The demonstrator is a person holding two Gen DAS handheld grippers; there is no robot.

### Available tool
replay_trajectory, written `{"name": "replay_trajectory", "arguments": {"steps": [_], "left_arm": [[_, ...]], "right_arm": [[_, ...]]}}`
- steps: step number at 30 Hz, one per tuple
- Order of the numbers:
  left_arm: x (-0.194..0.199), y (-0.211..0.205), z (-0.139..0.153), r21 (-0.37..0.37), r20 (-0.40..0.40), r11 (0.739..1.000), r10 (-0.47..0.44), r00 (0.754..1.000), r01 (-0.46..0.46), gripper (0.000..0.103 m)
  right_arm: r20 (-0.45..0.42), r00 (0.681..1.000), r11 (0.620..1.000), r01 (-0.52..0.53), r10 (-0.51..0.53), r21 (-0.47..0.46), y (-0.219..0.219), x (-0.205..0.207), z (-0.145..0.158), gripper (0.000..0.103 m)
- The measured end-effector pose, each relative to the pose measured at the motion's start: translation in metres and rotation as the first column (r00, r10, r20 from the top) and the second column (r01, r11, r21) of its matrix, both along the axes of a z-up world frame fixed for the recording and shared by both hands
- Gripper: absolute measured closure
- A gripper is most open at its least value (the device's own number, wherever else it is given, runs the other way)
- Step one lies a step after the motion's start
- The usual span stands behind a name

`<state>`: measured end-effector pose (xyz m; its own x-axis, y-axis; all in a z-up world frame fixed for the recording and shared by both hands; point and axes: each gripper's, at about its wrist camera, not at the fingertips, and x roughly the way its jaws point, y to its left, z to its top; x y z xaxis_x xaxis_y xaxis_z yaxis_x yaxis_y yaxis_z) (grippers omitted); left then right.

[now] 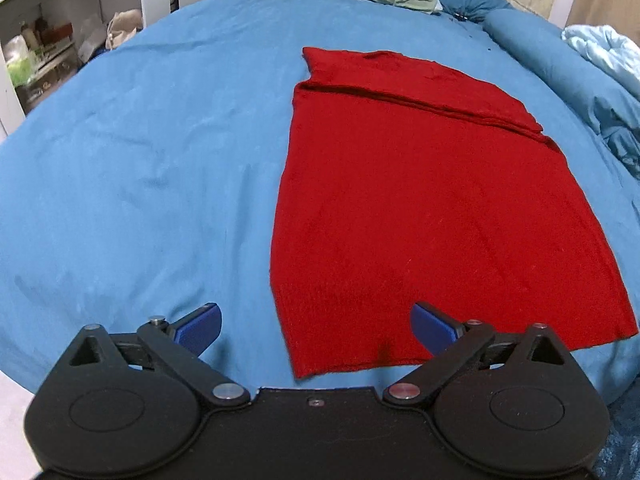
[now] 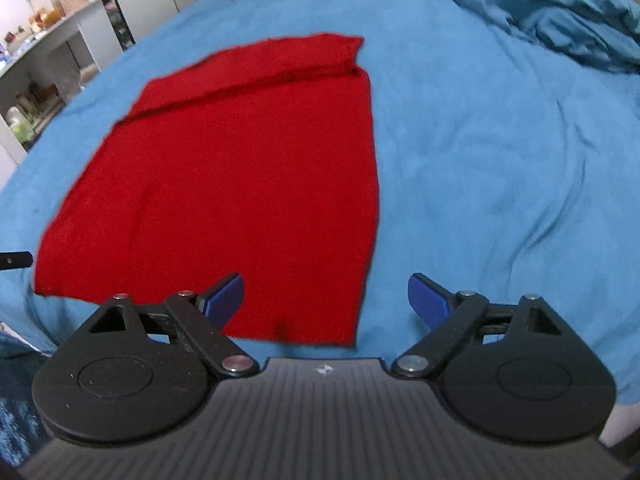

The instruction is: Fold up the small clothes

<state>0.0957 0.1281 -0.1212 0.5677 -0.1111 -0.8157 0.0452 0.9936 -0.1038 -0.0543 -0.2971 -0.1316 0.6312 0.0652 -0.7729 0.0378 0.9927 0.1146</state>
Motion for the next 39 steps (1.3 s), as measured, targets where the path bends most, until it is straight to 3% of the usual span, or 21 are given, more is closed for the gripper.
{"name": "replay_trajectory", "arguments": {"steps": [2, 7, 14, 15, 16, 17, 19, 24, 30, 34, 39], "left_arm": [[0.0, 0.004, -0.005, 0.005, 0.002, 1.0, 0.002, 1.0, -0.002, 0.014], [0.004, 0.005, -0.019, -0.016, -0.011, 1.0, -0.008, 1.0, 0.008, 0.029], [0.003, 0.0, -0.03, 0.005, -0.002, 1.0, -0.025, 1.0, 0.025, 0.04], [0.002, -0.001, -0.03, 0.007, 0.001, 1.0, -0.03, 1.0, 0.03, 0.047], [0.002, -0.002, -0.03, 0.008, 0.004, 0.999, -0.038, 0.999, 0.038, 0.059], [0.001, -0.004, -0.03, 0.009, 0.006, 0.999, -0.048, 0.999, 0.047, 0.065], [-0.001, -0.007, -0.026, 0.009, 0.007, 0.998, -0.065, 0.998, 0.065, 0.095], [-0.008, -0.006, -0.007, -0.01, 0.035, 0.997, -0.07, 0.997, 0.07, 0.097], [0.004, 0.002, 0.056, -0.142, 0.169, 0.988, -0.039, 0.985, 0.063, 0.097], [0.058, 0.0, 0.107, -0.194, 0.272, 0.979, -0.003, 0.962, 0.058, 0.097], [0.166, -0.008, 0.142, -0.217, 0.343, 0.976, 0.062, 0.937, 0.015, 0.097]], "right_arm": [[-0.017, 1.0, 1.0, 0.01, -0.01, -0.003, 0.0, 0.0, -0.01, 0.001], [-0.058, 0.997, 0.999, 0.052, -0.051, 0.003, -0.007, 0.006, -0.026, 0.015], [-0.069, 0.996, 0.998, 0.054, -0.055, -0.008, -0.005, 0.013, -0.041, 0.031], [-0.066, 0.997, 0.999, 0.049, -0.049, -0.008, -0.004, 0.014, -0.042, 0.04], [-0.061, 0.997, 0.999, 0.043, -0.043, -0.009, -0.003, 0.015, -0.042, 0.057], [-0.058, 0.998, 0.999, 0.035, -0.036, -0.011, -0.001, 0.015, -0.042, 0.063], [-0.054, 0.998, 1.0, 0.022, -0.023, -0.016, 0.002, 0.014, -0.04, 0.082], [-0.034, 0.999, 0.999, 0.019, -0.018, 0.028, -0.003, 0.011, -0.026, 0.083], [0.08, 0.996, 0.966, 0.009, -0.03, 0.258, -0.029, 0.017, 0.031, 0.083], [0.185, 0.982, 0.933, -0.023, -0.046, 0.358, -0.044, 0.061, 0.082, 0.083], [0.286, 0.953, 0.911, -0.028, -0.099, 0.411, -0.054, 0.164, 0.138, 0.083]]}}
